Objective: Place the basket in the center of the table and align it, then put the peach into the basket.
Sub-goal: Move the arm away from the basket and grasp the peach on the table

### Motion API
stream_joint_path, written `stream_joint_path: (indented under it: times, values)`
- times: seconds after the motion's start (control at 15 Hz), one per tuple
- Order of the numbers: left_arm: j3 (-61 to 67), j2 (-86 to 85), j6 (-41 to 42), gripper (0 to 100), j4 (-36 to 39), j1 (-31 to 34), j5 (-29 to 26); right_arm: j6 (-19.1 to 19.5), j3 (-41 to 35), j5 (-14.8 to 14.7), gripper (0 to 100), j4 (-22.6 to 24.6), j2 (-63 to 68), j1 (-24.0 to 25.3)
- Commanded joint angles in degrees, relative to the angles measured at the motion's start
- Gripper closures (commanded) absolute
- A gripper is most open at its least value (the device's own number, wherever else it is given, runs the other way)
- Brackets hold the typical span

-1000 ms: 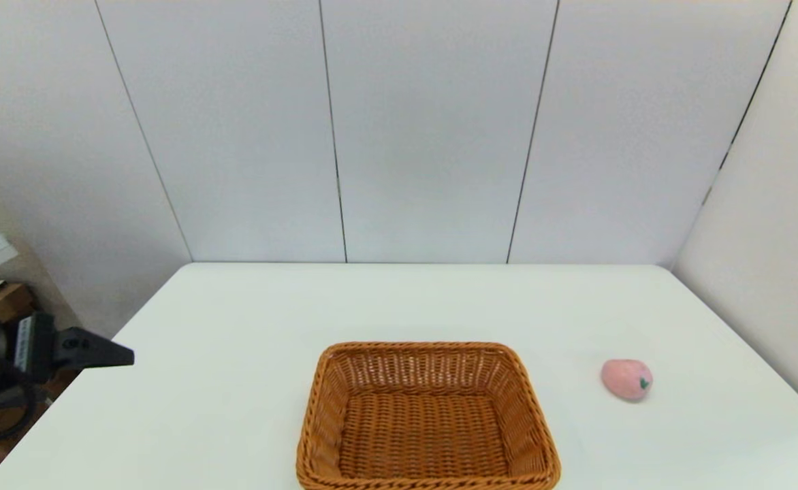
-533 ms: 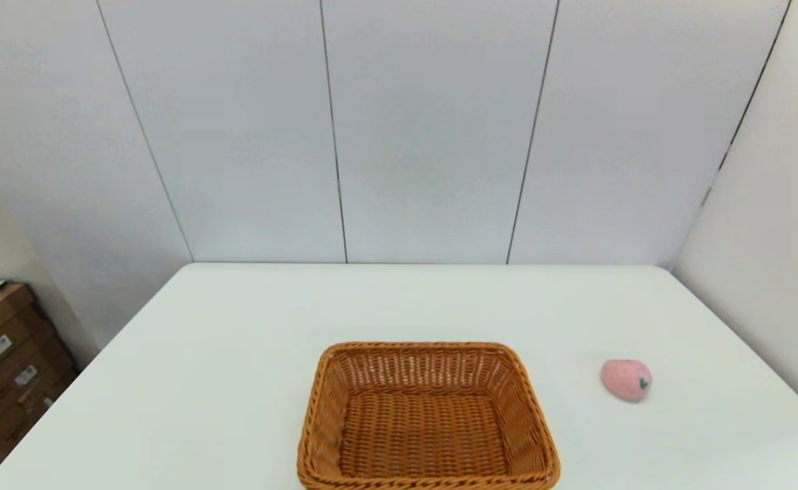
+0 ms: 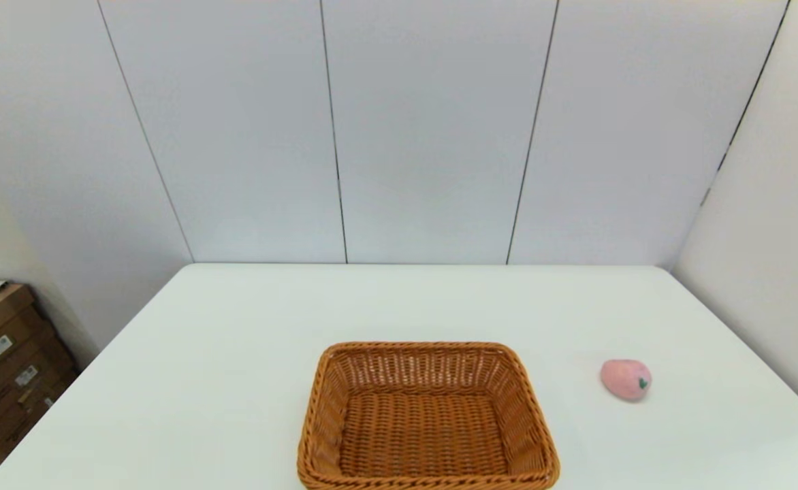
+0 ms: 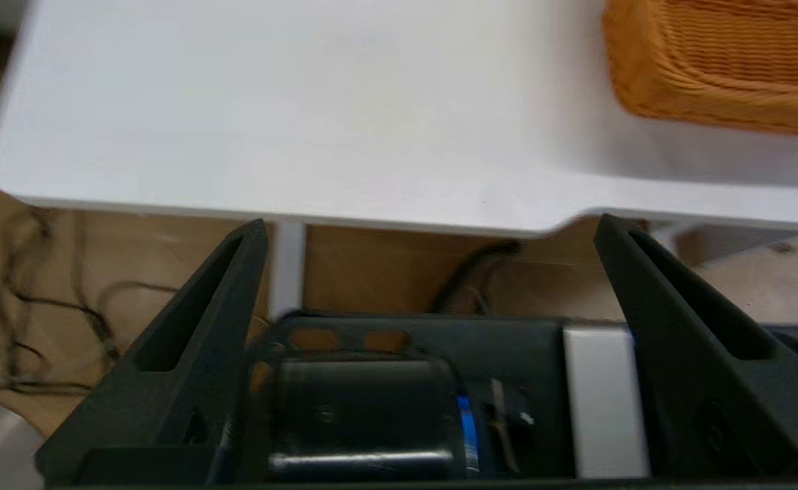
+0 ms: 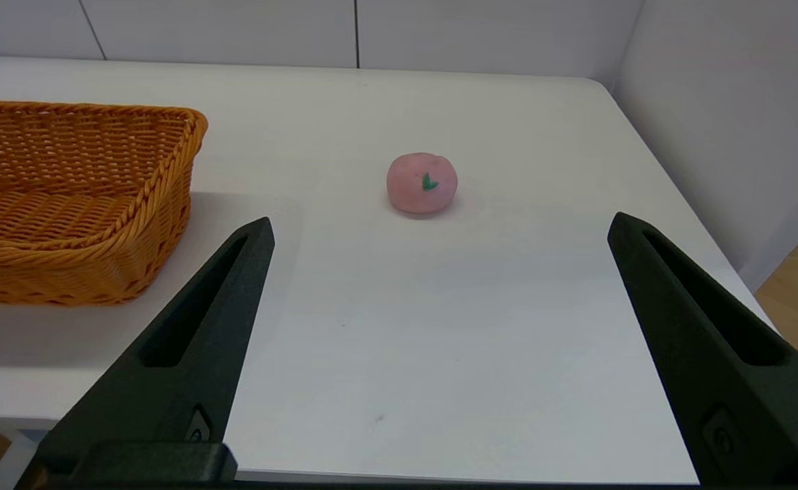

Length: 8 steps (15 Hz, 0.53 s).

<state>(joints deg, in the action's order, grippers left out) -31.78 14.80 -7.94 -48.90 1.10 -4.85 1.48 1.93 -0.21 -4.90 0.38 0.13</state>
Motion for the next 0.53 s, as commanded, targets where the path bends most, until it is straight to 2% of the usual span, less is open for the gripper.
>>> stream_joint_path:
  times: [0.07,0.2,0.27,0.53]
  values:
    - [8.67,-5.83,0.55,0,14.18,-0.22,4.76,-0.07,0.10,-0.06,0,-0.02,-0.29,0.04]
    - [15.96,-6.36,0.55,0,26.84,-0.31,8.63,-0.16,0.01,-0.14,0,-0.02,-0.38,0.04]
    - [17.98,-6.45,0.64,0,30.18,-0.31,9.60,-0.16,0.01,-0.14,0,-0.02,-0.38,0.04]
    - [24.13,-14.98,6.62,0,32.64,-0.92,9.60,-0.16,0.01,-0.14,0,0.07,-0.38,0.04]
